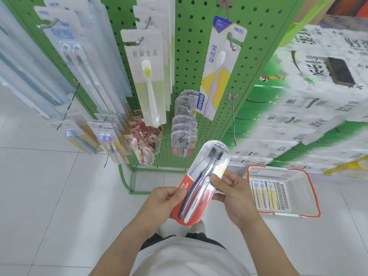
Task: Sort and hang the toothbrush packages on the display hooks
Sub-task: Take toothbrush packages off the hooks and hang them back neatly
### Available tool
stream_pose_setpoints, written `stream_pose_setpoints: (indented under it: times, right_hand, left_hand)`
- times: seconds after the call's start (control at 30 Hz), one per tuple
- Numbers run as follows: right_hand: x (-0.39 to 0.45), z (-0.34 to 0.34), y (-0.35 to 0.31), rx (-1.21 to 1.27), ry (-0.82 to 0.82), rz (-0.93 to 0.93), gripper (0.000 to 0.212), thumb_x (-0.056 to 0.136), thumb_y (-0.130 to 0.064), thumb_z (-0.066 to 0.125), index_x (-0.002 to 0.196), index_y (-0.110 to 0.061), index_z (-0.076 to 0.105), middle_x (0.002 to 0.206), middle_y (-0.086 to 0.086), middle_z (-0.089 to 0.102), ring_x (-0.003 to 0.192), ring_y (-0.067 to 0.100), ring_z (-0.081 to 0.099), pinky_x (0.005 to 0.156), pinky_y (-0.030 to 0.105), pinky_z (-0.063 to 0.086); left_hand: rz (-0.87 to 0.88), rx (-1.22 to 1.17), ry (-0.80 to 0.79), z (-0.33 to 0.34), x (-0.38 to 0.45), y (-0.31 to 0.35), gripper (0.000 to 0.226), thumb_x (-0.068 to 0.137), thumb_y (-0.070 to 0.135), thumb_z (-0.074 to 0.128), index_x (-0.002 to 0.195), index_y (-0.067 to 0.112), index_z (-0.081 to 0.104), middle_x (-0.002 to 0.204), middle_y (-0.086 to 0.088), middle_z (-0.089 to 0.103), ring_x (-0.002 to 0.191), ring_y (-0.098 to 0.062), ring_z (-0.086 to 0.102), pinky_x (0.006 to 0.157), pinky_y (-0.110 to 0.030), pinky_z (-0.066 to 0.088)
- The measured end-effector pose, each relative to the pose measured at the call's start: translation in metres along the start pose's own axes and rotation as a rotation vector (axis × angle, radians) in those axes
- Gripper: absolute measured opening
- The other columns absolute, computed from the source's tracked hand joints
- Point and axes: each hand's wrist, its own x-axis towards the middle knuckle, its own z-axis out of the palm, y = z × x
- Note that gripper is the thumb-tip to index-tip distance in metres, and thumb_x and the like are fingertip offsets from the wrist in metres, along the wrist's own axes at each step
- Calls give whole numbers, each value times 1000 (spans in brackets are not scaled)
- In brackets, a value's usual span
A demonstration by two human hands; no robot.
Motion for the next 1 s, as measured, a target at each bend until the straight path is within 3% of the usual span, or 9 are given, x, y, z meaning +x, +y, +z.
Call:
stream_pose_setpoints:
  times: [0.17,0.37,0.73,0.9,1.0]
  right_hand:
    - [2,1,1,15,33,-8,33,80,-12,75,110,2,72,102,22,76,82,29,75,63,36,61]
    - [7,-1,2,29,64,-38,28,81,-11,74,107,2,73,100,21,76,80,28,75,63,36,60]
    - [13,-1,-1,25,1,-14,22,87,-11,68,105,0,71,98,17,77,81,27,75,67,39,62]
    - [18,1,0,27,20,26,27,84,-12,69,107,2,71,100,20,76,80,27,74,74,40,62]
    - [19,6,-1,57,-5,56,34,82,-11,71,111,6,68,103,23,75,82,28,74,73,38,62]
  left_hand:
    - [37,-12,10,2,1,-3,29,98,29,56,109,9,74,99,-10,78,91,-32,76,75,-31,62]
    - [61,-130,-99,-5,0,-5,37,89,25,63,120,6,70,110,-15,76,99,-33,74,79,-32,60]
    - [76,-96,11,-2,7,-5,33,90,22,64,117,4,70,104,-17,77,97,-39,73,74,-34,62]
    - [75,-62,52,0,11,-2,20,100,15,59,113,8,72,101,-13,78,86,-28,74,74,-33,61]
    - [96,-98,60,-2,12,0,22,102,10,54,116,14,71,106,-8,77,92,-24,74,74,-28,59]
